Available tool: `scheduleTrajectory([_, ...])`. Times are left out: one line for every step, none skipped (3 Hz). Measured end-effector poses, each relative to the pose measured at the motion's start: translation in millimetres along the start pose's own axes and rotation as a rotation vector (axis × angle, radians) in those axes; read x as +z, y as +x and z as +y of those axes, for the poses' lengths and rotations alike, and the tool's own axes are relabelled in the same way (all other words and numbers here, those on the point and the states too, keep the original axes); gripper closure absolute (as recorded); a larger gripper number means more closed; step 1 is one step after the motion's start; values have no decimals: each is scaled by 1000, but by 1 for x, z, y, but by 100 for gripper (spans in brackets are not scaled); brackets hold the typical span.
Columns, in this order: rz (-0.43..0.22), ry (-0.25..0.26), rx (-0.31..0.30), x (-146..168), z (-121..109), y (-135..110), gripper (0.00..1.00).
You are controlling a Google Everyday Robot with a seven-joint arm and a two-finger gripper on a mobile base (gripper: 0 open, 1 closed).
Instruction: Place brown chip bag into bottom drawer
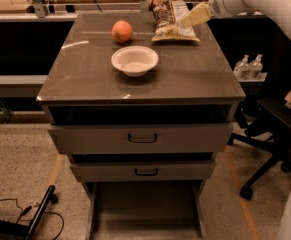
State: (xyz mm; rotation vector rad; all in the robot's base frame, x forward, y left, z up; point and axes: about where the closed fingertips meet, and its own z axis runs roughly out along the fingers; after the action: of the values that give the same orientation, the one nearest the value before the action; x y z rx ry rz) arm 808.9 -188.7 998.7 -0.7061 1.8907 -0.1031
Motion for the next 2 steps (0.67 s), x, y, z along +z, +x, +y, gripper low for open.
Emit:
scheduleTrajectory([-43, -21, 27, 31, 11, -7, 0])
scheduleTrajectory([-82, -46, 62, 73, 21, -12, 0])
